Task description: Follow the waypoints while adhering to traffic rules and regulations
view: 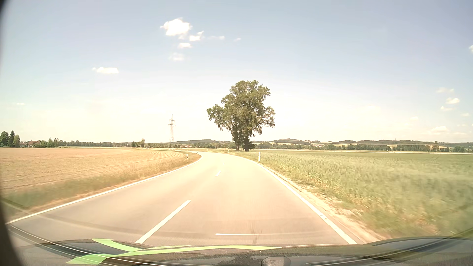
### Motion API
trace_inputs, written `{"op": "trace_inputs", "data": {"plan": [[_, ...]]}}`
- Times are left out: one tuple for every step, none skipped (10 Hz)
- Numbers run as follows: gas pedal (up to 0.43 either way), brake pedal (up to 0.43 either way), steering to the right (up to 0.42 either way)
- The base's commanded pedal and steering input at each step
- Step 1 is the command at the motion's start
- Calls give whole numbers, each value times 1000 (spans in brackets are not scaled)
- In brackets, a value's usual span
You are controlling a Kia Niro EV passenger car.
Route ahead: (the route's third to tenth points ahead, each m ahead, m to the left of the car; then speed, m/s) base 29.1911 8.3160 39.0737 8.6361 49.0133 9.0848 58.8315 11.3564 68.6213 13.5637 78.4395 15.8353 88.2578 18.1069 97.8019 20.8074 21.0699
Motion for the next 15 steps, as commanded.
{"op": "trace_inputs", "data": {"plan": [[197,0,-18],[209,0,-18],[220,0,-18],[220,0,-18],[209,0,-18],[189,0,-18],[189,0,-18],[209,0,-19],[228,0,-19],[248,0,-19],[260,0,-19],[268,0,-19],[268,0,-19],[280,0,-19],[268,0,-19]]}}
